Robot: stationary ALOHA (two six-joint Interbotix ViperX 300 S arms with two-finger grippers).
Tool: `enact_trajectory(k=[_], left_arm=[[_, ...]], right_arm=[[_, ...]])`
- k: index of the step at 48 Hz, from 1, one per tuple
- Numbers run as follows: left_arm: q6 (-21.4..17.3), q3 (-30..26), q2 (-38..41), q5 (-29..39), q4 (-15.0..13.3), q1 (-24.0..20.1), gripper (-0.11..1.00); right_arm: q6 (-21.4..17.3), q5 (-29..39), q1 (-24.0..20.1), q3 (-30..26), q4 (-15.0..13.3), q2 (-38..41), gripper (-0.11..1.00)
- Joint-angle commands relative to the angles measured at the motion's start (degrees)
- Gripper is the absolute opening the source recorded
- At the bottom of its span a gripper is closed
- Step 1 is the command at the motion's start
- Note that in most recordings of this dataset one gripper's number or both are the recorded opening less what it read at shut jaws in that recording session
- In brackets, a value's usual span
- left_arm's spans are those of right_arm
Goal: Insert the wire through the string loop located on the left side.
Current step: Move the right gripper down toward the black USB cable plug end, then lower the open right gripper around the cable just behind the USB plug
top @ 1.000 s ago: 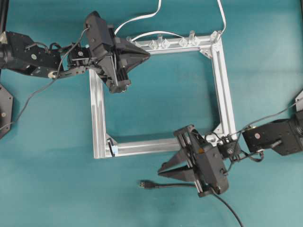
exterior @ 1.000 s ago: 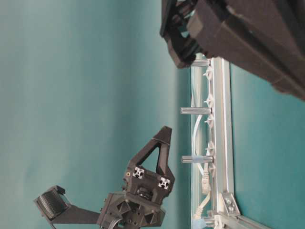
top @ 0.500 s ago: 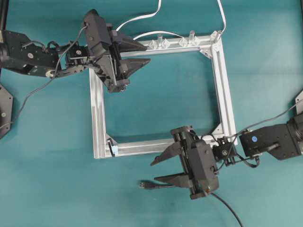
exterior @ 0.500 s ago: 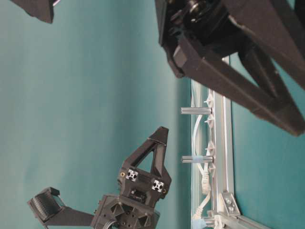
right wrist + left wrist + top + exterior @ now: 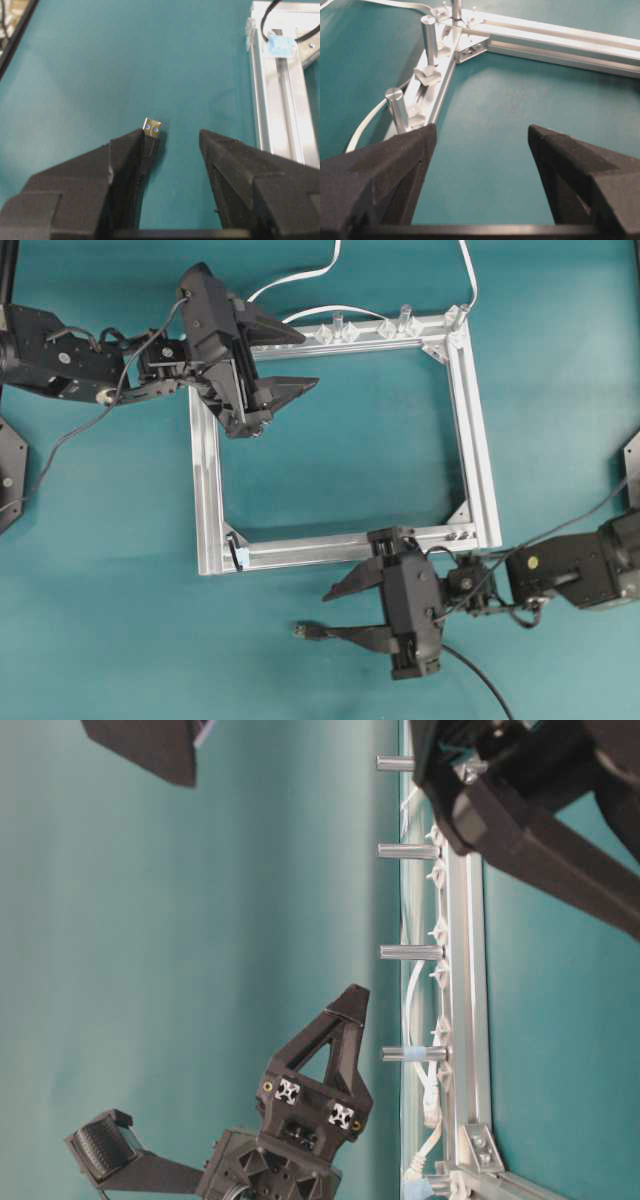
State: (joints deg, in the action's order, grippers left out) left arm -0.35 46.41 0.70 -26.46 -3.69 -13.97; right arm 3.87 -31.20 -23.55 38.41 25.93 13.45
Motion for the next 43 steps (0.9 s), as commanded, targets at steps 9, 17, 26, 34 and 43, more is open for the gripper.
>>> enact_trajectory(k=[9, 17, 26, 34, 43], left_arm=[[-0.4, 0.4, -2.1, -0.3, 0.2, 0.4, 0.81], [-0.4, 0.5, -2.1, -0.3, 0.2, 0.4, 0.81], [-0.4, 0.5, -2.1, -0.3, 0.2, 0.4, 0.81], [-0.4, 0.5, -2.2, -0.2, 0.2, 0.4, 0.81], [-0.3, 0.5, -2.2, -0.2, 0.2, 0.6, 0.81]], right_arm=[[8.4, -0.4, -3.3, -4.1, 15.1, 2.9, 0.55], [11.2, -1.5, -3.9, -4.7, 19.9, 3.8, 0.56], [11.2, -1.2, -4.6, -5.9, 19.9, 4.9, 0.56], [11.2, -0.3, -4.7, -6.9, 20.2, 6.5, 0.65], [11.2, 0.4, -4.7, -7.6, 20.5, 7.6, 0.79]])
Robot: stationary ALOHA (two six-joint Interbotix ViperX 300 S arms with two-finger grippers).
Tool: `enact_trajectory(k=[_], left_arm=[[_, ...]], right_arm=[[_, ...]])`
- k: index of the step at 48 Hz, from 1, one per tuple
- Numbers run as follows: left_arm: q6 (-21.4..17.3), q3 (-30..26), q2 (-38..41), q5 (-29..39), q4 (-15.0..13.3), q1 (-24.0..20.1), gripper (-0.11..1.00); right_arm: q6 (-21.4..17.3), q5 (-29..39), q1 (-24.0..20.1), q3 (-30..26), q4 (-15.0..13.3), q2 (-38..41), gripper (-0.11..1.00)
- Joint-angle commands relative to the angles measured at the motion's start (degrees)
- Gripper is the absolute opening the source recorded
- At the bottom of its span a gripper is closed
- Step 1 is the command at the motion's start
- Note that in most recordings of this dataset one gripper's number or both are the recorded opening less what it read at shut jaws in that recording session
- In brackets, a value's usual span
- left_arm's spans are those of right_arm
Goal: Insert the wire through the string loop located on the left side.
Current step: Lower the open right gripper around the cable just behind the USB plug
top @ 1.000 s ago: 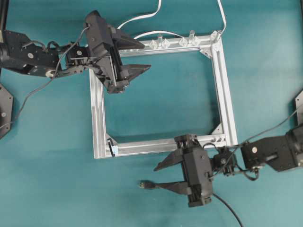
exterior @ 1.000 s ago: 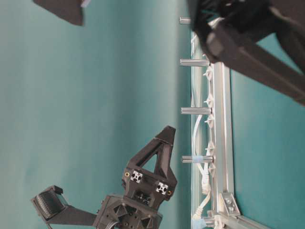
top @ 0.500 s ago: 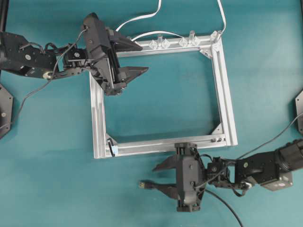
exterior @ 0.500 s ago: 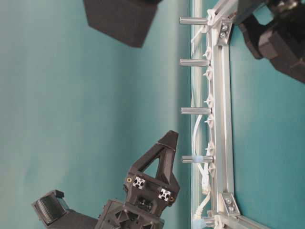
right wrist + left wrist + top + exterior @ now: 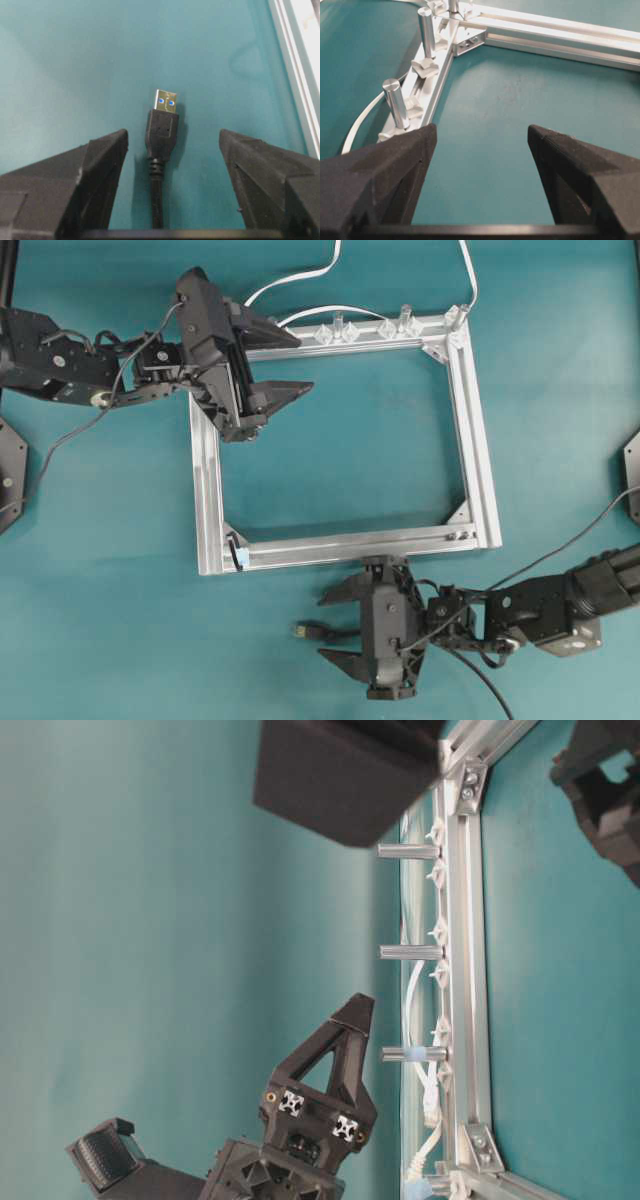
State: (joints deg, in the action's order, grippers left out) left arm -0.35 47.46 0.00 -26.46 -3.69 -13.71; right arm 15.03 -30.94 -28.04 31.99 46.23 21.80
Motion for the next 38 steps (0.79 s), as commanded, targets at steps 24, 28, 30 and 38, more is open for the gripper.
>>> enact_trajectory(k=[24, 28, 30, 38], left_arm=[[-0.3, 0.0, -1.4, -0.2, 0.2, 0.6, 0.81], [-0.2, 0.2, -1.4, -0.3, 0.2, 0.6, 0.81], [-0.2, 0.2, -1.4, -0.3, 0.2, 0.6, 0.81], [-0.2, 0.3, -1.4, -0.3, 0.2, 0.6, 0.81]], right_arm=[[0.1, 4.4, -0.3, -1.3, 1.7, 1.4, 0.79], [0.1, 4.9, -0.4, -1.3, 1.7, 1.5, 0.78], [0.1, 5.0, -0.4, -1.2, 1.7, 1.5, 0.78], [0.1, 5.3, -0.9, -1.2, 1.7, 1.5, 0.75]])
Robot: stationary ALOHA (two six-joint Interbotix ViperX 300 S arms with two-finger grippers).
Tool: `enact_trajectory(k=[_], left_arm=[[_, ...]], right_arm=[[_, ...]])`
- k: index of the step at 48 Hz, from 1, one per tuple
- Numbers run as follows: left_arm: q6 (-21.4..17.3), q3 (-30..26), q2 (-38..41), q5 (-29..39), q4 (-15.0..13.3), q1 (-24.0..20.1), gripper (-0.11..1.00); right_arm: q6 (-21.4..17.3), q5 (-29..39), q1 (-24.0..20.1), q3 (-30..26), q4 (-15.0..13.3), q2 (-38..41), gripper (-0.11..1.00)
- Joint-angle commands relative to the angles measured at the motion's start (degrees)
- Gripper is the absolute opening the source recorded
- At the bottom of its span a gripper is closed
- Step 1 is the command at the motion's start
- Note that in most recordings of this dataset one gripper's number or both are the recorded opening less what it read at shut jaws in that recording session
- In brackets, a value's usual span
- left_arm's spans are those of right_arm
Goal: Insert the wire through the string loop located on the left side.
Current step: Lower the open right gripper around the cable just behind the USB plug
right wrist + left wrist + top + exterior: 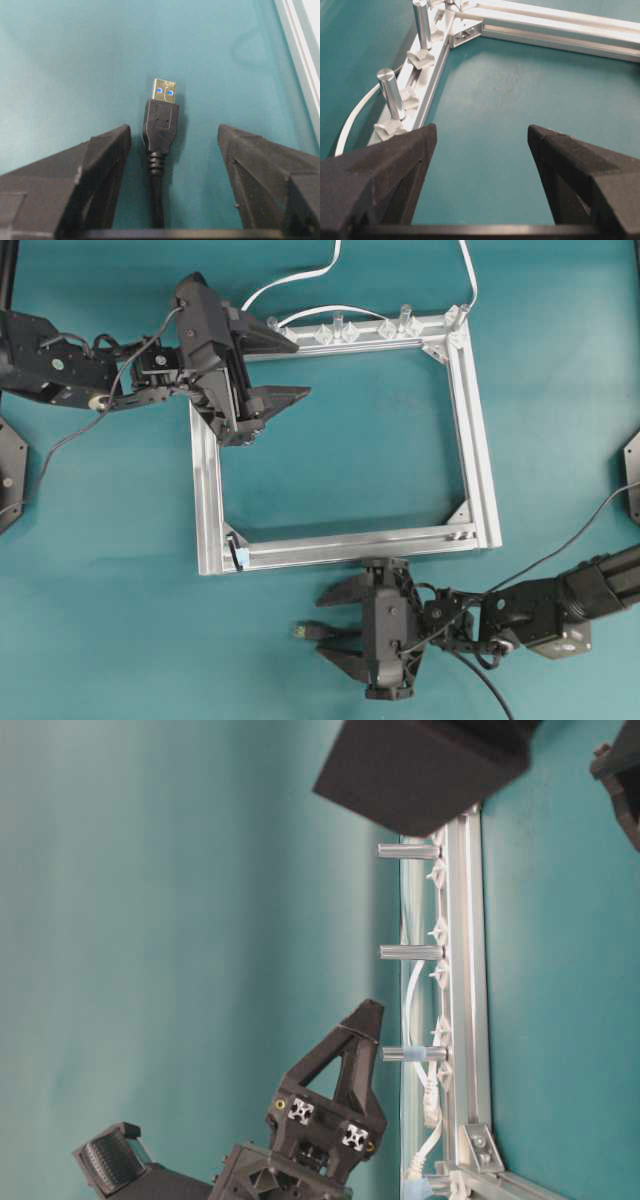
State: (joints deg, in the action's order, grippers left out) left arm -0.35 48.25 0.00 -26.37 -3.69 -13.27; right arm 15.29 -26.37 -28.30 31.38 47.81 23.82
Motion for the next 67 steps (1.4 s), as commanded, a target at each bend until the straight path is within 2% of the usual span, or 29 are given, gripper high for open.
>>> enact_trajectory(k=[1, 10, 31, 47, 59, 62, 67], left_arm=[[-0.2, -0.5, -1.5, -0.4, 0.2, 0.2, 0.81], [-0.2, -0.5, -1.4, -0.3, 0.2, 0.2, 0.81], [-0.3, -0.5, -1.5, -0.3, 0.2, 0.2, 0.81], [-0.2, -0.4, -1.5, -0.4, 0.2, 0.2, 0.81], [-0.2, -0.4, -1.7, -0.4, 0.2, 0.2, 0.81], [-0.1, -0.4, -1.7, -0.4, 0.2, 0.2, 0.81], [0.0, -0.4, -1.7, -0.3, 0.2, 0.3, 0.81]], right_arm=[[-0.2, 0.8, -0.7, -0.5, 0.1, -0.6, 0.73], [-0.1, 1.1, -2.1, -0.2, 0.1, -0.6, 0.59], [-0.6, 1.7, -3.1, 0.3, 0.1, -0.8, 0.59], [-0.6, 1.9, -3.1, 4.7, 0.2, -3.6, 0.59], [-0.5, 2.2, -3.1, 4.8, -0.1, -3.7, 0.57], [-0.5, 2.7, -3.1, 4.8, -0.1, -3.7, 0.52], [-0.5, 4.5, -3.1, 4.8, -0.1, -3.7, 0.33]])
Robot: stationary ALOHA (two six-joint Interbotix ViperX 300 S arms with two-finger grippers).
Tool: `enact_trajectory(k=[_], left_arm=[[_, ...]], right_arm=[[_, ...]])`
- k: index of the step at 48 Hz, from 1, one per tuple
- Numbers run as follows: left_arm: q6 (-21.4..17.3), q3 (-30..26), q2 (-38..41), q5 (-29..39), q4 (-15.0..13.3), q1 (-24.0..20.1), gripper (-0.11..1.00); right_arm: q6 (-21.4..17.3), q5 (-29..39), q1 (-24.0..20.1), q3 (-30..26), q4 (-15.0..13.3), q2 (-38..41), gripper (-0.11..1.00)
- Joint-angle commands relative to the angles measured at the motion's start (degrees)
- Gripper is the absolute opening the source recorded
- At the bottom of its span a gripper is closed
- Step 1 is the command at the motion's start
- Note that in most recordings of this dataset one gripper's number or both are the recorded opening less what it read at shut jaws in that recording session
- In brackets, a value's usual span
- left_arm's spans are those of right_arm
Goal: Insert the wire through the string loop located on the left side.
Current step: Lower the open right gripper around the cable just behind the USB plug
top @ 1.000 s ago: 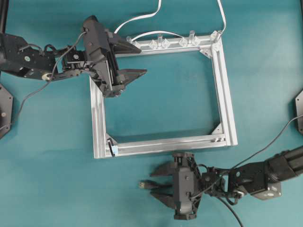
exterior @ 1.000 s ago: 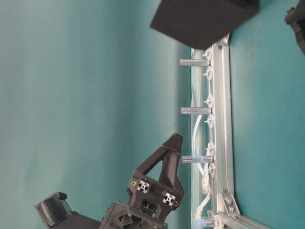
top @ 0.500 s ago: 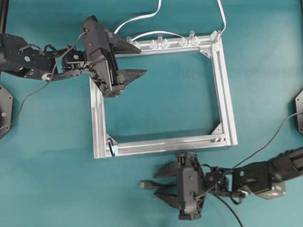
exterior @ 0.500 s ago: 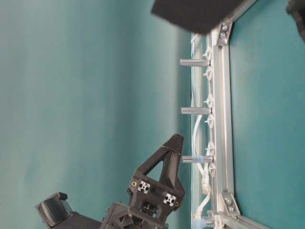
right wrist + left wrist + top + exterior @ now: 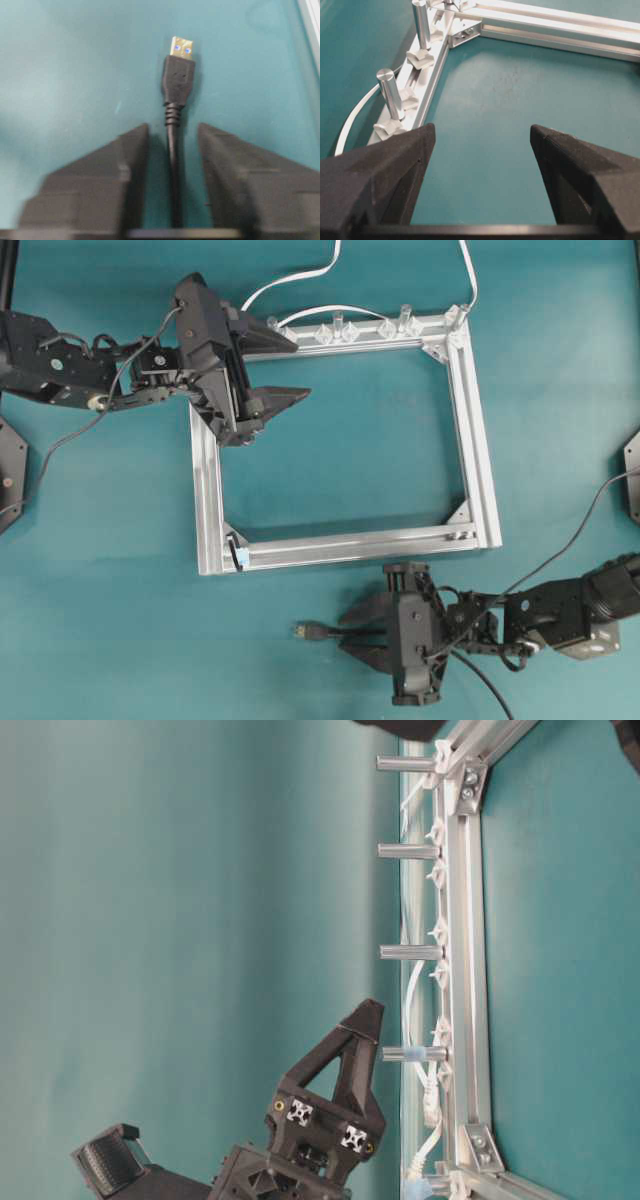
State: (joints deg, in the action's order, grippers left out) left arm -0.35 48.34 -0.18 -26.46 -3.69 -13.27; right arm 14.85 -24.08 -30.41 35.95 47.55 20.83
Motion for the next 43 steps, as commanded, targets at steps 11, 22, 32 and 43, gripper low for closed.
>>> enact_trajectory(k=[11, 22, 32, 43], left_arm=[[0.0, -0.6, -1.5, -0.3, 0.2, 0.9, 0.81], [0.0, -0.5, -1.5, -0.1, 0.2, 1.4, 0.81], [0.0, -0.5, -1.5, 0.4, 0.2, 1.6, 0.81], [0.0, -0.5, -1.6, 0.4, 0.2, 1.7, 0.81]], right_arm=[[-0.1, 4.4, -1.0, 0.2, 0.2, -0.7, 0.08], [-0.2, 3.7, -1.0, 0.4, 0.2, -0.8, 0.08], [-0.2, 3.6, -1.0, 0.4, 0.2, -0.8, 0.08], [-0.2, 2.1, -1.0, 0.3, 0.2, -1.1, 0.08]])
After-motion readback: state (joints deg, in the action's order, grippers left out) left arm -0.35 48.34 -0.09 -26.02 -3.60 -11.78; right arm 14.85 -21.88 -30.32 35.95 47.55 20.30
